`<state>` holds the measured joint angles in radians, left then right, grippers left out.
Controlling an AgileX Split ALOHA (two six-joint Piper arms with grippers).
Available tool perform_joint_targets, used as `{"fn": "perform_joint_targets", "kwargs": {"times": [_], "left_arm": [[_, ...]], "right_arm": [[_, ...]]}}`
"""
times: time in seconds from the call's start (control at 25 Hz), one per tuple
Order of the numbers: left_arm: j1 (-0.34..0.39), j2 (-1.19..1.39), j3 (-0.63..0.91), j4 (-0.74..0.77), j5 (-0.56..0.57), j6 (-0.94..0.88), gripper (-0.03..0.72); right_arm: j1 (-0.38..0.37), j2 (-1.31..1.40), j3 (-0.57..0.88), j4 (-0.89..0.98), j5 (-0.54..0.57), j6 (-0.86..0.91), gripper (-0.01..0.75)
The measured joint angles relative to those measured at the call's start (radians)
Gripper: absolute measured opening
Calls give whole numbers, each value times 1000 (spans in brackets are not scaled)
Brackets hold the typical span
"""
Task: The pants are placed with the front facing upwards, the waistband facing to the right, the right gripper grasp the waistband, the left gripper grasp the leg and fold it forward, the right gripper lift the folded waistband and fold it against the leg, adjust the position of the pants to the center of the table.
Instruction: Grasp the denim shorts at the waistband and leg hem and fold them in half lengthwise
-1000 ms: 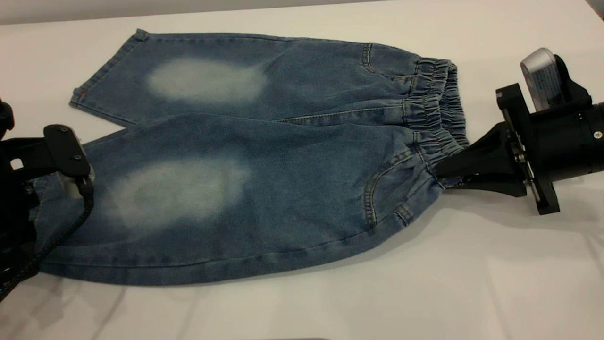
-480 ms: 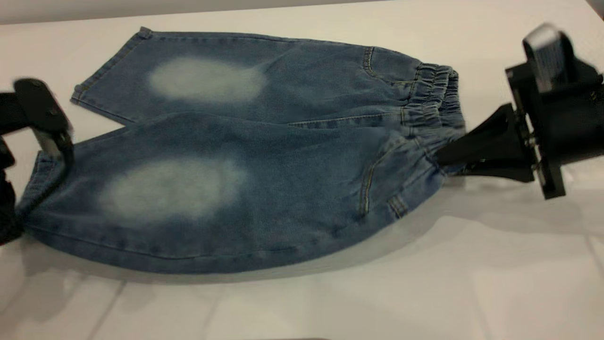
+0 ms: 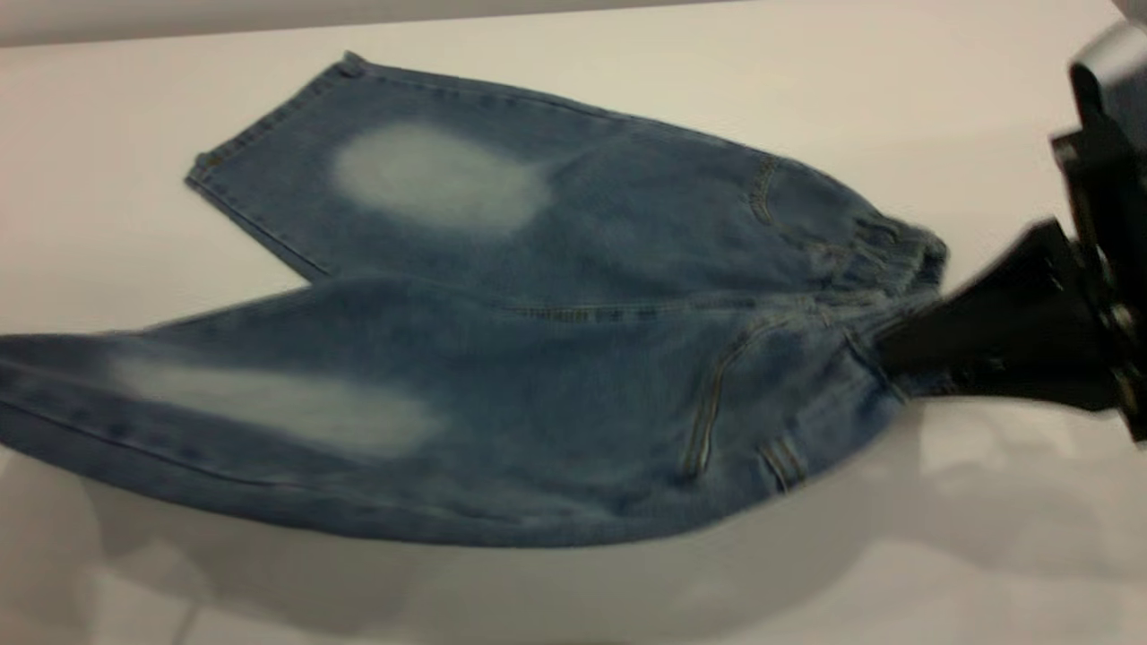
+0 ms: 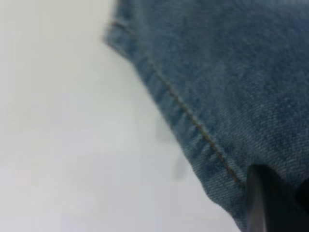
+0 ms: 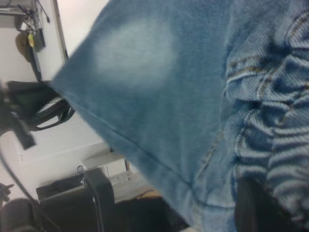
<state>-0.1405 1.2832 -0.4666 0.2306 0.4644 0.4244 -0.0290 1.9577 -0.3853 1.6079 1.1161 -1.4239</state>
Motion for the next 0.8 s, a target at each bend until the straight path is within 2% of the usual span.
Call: {"fn": "perform_joint_targets", "kwargs": {"times": [0.24, 0.36, 0.52, 0.8], "left_arm": [[0, -110, -12, -5, 11, -54, 19], [0, -95, -58, 31, -54, -109, 19], [0, -5, -138, 65, -136, -133, 19], [0, 275, -308, 91, -252, -139, 19]], "right_arm": [[0, -39, 68, 19, 13, 66, 53], [0, -42, 68, 74, 16, 89, 53], [0, -42, 60, 194, 18, 137, 53], [0, -42, -46, 206, 18, 330, 53]]}}
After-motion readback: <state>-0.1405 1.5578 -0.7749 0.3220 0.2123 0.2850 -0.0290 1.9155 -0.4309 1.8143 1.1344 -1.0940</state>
